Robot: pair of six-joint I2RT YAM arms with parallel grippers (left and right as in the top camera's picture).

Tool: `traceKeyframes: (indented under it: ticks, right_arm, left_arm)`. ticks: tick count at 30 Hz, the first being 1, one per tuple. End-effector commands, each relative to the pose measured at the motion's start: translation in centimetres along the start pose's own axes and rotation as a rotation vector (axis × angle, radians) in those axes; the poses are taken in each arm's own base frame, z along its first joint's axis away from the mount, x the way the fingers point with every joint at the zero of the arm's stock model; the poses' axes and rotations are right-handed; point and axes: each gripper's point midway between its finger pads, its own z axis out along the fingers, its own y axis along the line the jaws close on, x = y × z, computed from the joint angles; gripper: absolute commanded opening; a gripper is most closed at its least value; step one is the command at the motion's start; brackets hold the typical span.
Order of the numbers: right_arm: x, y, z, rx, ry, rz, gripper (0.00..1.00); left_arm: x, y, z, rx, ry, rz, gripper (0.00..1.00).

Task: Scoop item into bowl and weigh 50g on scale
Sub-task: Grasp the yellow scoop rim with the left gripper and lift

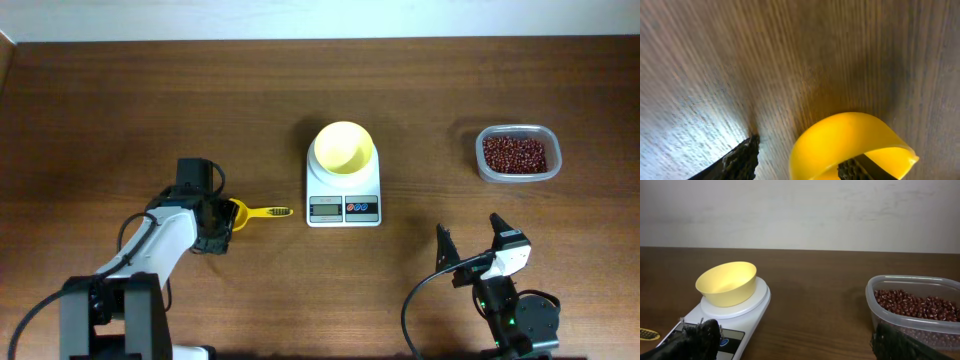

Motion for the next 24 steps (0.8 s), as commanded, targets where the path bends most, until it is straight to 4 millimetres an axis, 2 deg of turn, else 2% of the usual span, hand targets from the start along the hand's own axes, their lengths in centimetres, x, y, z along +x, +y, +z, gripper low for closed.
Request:
traceKeyframes:
  ticks: [1,11,19,21,22,24]
  right_arm:
    - [0.28,-0.17,0.01,0.008,0.004,0.004,0.99]
    - [0.28,-0.17,0.01,0.008,0.004,0.004,0.99]
    - [0.28,-0.17,0.01,0.008,0.004,0.004,0.99]
    - [0.28,-0.17,0.01,0.008,0.004,0.004,0.99]
    - [0.28,-0.17,0.01,0.008,0.004,0.004,0.99]
    - [0.28,-0.17,0.01,0.008,0.004,0.004,0.98]
  left_arm:
    - [0.47,0.2,0.36,-0.003,0.022,-0.005,0.52]
    - [0.29,0.05,0.36,0.003,0.013,-0.004,0.43]
    - [0.22,-0.01,0.37,0.005,0.009,-0.003,0.3]
    - [0.22,0.0,0.37,0.004,0.009,-0.003,0.16]
    - [0.21,0.01,0.37,0.004,0.009,-0.003,0.0]
    - [0.07,-0.01,0.32,0.006,0.01,0.003,0.0]
